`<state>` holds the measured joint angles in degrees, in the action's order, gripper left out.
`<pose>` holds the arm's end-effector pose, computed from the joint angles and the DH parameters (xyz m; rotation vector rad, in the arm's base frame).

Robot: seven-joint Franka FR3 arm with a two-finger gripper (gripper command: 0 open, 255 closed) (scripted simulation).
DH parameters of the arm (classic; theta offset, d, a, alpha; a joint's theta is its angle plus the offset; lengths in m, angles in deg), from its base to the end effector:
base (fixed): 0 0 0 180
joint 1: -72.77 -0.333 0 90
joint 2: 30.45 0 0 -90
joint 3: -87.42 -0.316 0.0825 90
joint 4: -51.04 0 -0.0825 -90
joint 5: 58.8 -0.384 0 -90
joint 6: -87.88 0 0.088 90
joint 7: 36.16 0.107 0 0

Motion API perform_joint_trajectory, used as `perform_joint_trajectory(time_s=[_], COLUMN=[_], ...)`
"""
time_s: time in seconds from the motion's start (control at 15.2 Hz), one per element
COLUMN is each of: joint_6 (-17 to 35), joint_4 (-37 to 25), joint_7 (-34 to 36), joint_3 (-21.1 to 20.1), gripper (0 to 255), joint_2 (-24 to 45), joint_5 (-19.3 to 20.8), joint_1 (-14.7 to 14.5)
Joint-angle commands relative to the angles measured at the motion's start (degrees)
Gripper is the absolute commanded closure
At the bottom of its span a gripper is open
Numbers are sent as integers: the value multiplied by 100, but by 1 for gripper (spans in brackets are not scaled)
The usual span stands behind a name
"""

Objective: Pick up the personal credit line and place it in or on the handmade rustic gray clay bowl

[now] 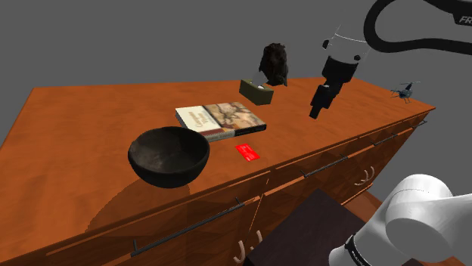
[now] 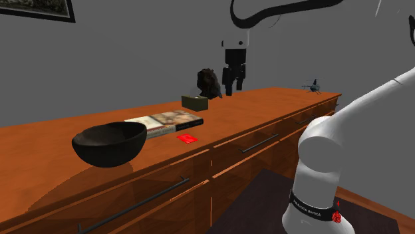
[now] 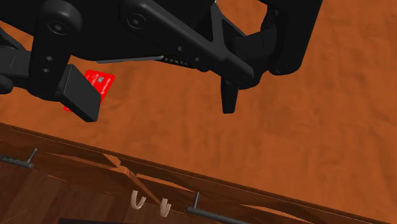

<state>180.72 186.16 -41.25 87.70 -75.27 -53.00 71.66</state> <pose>0.3130 -0.0063 0.5933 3.0373 0.1633 0.0620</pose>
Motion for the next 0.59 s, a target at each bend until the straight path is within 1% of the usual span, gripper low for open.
perform_joint_trajectory(time_s=[0.0, 0.53], joint_6=[0, -460], joint_4=[0, -1138], joint_7=[0, 1162], joint_3=[0, -520], gripper=[0, 0], joint_2=[0, 2302], joint_5=[0, -730], joint_1=[0, -79])
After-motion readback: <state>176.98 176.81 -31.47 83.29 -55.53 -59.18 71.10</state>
